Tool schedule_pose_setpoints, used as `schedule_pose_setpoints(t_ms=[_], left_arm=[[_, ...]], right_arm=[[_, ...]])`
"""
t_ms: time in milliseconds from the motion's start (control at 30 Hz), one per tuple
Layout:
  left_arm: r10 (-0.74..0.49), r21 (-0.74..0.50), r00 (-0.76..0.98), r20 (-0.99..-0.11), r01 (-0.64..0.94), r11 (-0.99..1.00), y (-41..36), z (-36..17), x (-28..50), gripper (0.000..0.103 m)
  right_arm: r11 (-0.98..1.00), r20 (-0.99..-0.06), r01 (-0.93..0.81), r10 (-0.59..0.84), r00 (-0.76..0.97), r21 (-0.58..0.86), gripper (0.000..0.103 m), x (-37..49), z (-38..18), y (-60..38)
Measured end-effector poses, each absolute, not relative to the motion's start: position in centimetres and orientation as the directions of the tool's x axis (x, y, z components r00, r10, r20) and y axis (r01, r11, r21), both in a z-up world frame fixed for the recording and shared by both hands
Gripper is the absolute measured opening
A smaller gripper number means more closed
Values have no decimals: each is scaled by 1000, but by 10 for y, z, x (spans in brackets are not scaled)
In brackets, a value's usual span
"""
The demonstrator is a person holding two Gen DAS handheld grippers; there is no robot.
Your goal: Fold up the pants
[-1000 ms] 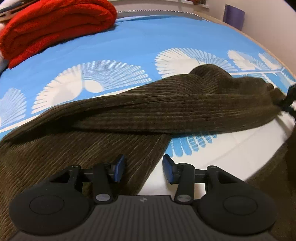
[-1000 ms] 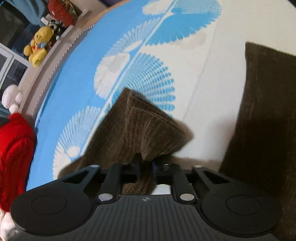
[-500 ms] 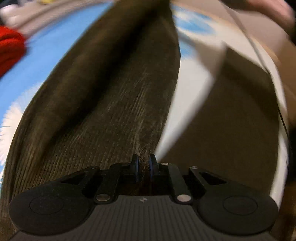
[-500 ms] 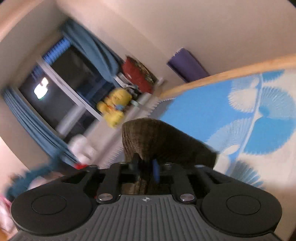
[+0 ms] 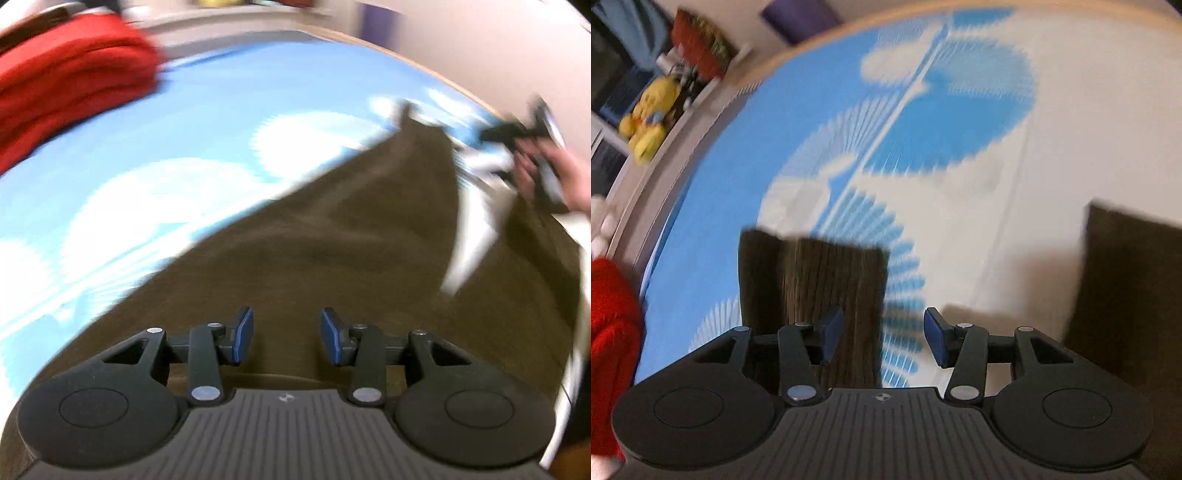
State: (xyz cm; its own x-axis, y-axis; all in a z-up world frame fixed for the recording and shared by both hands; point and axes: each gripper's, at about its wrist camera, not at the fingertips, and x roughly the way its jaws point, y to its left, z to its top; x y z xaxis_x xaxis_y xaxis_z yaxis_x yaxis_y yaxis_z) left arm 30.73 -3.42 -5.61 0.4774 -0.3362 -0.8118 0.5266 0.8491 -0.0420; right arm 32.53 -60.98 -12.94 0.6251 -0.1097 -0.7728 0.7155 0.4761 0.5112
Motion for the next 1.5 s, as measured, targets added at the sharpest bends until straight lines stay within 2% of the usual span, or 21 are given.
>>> schedule_pose_setpoints(t_ms=[67,200,267,367,533,633,700,767,867,1000,1100,1133,1200,1267,1367,1433,1500], left_arm=[[-267,-16,534,-802,428,904,-15,-49,313,45],[-110,22,609,-785,204,979,44,-37,321,45],[-41,27,623,-781,99,995,72,-29,326,45],[40,11,626,-779,-50,999,119,-20,325,45],[138,49,548,-825,-174,984,164,-25,332,45],[127,37,484,-865,-191,981,187,-36,329,48],[118,34,458,-881,-186,982,197,-42,325,65],[121,45,441,-889,-179,983,204,-50,319,75],[136,49,412,-901,-216,975,222,-61,309,77],[86,-21,364,-927,-278,960,245,-88,304,83],[60,-59,367,-928,-304,951,256,-106,304,82],[44,-79,377,-925,-303,950,258,-110,304,78],[22,-97,423,-906,-257,962,254,-111,303,54],[22,-76,459,-888,-195,978,248,-104,305,43],[99,-47,558,-824,-241,969,252,-86,302,42],[190,24,572,-798,-284,958,250,-77,301,44],[238,56,550,-801,-326,944,251,-71,300,54]], right_arm=[[508,-775,690,-66,628,516,51,333,-143,-604],[598,-741,634,-96,665,491,48,343,-141,-588],[640,-734,593,-66,675,488,11,351,-143,-581],[658,-748,613,-114,654,436,6,347,-135,-576],[479,-753,812,-383,535,334,6,305,-108,-599],[389,-824,884,-387,414,261,9,284,-129,-622],[325,-828,894,-371,420,308,10,270,-132,-630],[353,-820,900,-414,396,256,15,273,-123,-624],[359,-787,909,-490,375,210,24,273,-106,-612],[459,-752,851,-459,473,255,30,281,-85,-600],[531,-729,798,-419,540,286,31,287,-73,-589],[551,-722,779,-404,561,298,31,286,-67,-586],[580,-710,751,-381,592,316,31,286,-60,-584],[596,-697,735,-375,611,323,31,284,-52,-581],[596,-681,731,-385,623,332,31,274,-38,-587],[587,-670,734,-396,628,341,31,261,-30,-594],[573,-663,745,-415,623,341,31,242,-22,-602]])
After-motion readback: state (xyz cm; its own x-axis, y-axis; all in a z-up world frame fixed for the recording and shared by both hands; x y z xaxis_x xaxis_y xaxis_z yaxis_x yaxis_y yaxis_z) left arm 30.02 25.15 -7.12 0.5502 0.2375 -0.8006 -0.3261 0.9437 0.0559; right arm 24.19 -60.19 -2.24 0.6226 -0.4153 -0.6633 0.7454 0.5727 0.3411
